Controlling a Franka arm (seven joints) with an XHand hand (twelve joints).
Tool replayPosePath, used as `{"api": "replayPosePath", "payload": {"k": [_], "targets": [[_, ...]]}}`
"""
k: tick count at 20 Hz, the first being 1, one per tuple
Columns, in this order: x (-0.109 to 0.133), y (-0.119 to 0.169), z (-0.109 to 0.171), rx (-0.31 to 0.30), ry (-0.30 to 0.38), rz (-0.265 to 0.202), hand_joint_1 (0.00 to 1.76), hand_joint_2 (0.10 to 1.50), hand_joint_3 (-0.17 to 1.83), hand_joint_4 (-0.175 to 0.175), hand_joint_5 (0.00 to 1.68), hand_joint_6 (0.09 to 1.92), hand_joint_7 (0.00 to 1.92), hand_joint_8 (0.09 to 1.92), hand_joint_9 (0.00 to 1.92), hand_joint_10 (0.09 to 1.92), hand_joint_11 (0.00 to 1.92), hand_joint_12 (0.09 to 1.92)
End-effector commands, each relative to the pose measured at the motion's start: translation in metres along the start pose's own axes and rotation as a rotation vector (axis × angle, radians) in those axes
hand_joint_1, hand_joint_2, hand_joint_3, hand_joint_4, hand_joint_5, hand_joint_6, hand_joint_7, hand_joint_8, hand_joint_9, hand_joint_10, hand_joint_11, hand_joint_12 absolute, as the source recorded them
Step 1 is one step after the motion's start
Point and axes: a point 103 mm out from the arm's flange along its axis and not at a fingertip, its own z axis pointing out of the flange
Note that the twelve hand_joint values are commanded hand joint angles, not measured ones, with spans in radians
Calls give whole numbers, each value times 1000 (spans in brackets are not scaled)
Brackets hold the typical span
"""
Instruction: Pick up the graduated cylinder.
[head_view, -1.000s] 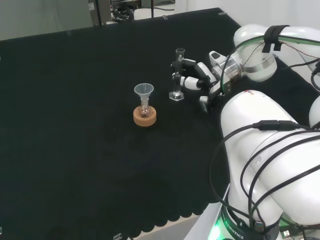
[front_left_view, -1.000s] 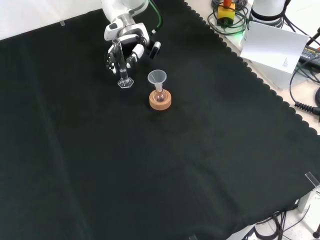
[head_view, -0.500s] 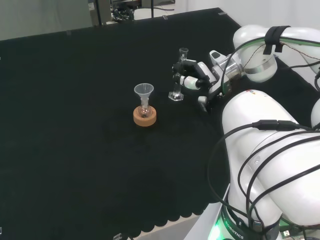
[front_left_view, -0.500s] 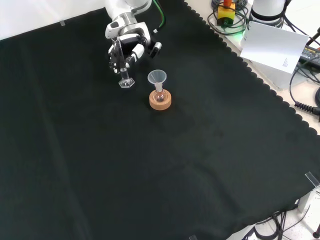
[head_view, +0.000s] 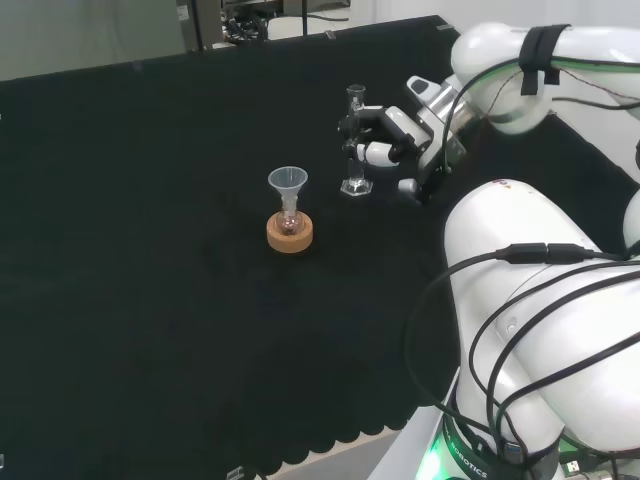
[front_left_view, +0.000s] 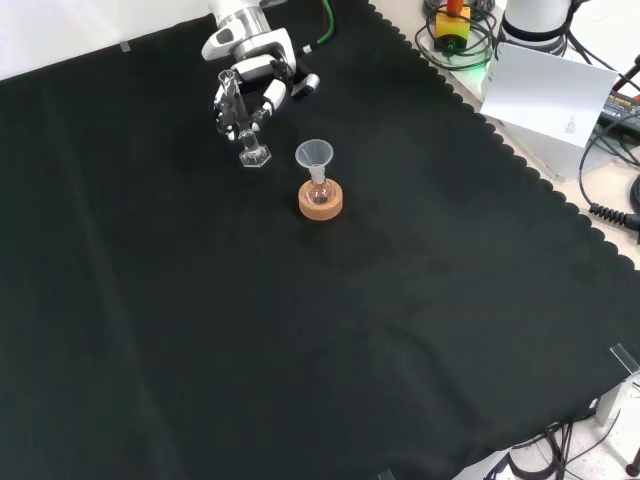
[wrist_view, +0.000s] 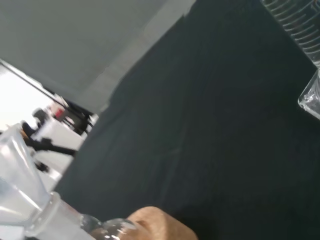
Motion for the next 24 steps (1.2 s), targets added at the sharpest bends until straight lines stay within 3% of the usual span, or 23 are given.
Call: {"api": "replayPosePath", "payload": {"k": [1, 3, 5, 7, 10, 24], "targets": [[25, 4, -21, 82, -205, -36, 1173, 1229, -58, -134, 842, 1037, 944, 694, 1337, 161, 1187, 822], [29, 2, -27, 97, -236, -36, 1144, 1200, -28, -166, 854, 1149, 990, 656, 1370, 142, 1212, 809], [34, -2, -31, 116, -270, -34, 1140, 1185, -15, -174, 869, 1164, 1040, 612, 1397, 121, 1233, 792], [39, -7, -36, 138, -306, -31, 1207, 1163, 1, -175, 880, 1144, 965, 941, 1415, 107, 1247, 778], [48, -14, -41, 173, -344, -21, 1240, 1155, 4, -175, 884, 1136, 923, 1108, 1436, 102, 1256, 774], [83, -36, -56, 382, -545, 29, 1246, 1151, 0, -175, 894, 1121, 929, 1115, 1451, 95, 1262, 770]]}}
